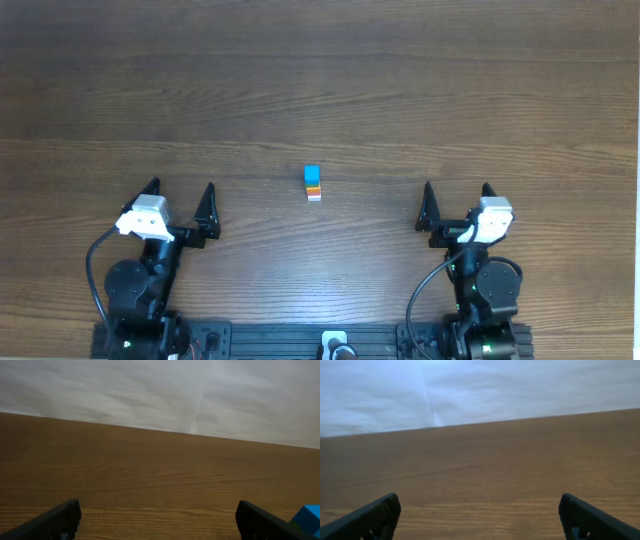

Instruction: Stack Cubes

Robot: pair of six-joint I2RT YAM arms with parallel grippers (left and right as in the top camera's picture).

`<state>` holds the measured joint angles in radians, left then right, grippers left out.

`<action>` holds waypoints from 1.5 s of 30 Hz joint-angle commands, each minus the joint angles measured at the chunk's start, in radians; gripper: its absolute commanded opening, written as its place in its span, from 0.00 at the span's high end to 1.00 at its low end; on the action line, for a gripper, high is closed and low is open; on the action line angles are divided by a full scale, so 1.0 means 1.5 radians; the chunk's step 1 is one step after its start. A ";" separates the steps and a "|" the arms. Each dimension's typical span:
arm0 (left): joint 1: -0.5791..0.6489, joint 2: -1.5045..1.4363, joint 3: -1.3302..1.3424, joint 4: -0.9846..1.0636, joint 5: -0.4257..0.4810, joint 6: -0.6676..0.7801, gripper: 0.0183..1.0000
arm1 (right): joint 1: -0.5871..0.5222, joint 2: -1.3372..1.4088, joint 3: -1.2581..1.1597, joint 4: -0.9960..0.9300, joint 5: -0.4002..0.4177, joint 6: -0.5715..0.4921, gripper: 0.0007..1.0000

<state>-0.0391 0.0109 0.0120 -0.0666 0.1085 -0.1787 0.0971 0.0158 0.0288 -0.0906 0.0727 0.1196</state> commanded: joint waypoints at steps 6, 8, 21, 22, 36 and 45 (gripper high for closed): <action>-0.001 -0.005 -0.004 0.000 -0.001 0.010 0.00 | -0.003 -0.007 -0.012 0.011 0.027 -0.120 0.01; -0.001 -0.005 -0.004 0.000 -0.001 0.010 0.00 | -0.003 -0.007 -0.012 0.011 0.027 -0.121 0.01; -0.001 -0.005 -0.004 0.000 -0.001 0.010 0.00 | -0.003 -0.007 -0.012 0.011 0.027 -0.121 0.01; -0.001 -0.005 -0.004 0.000 -0.001 0.010 0.00 | -0.003 -0.007 -0.012 0.011 0.027 -0.121 0.01; -0.001 -0.005 -0.004 0.000 -0.001 0.010 0.00 | -0.003 -0.007 -0.012 0.011 0.027 -0.121 0.01; -0.001 -0.005 -0.004 0.000 -0.001 0.010 0.00 | -0.003 -0.007 -0.012 0.011 0.027 -0.121 0.01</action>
<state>-0.0391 0.0109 0.0120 -0.0666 0.1085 -0.1787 0.0971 0.0158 0.0204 -0.0776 0.1047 -0.0566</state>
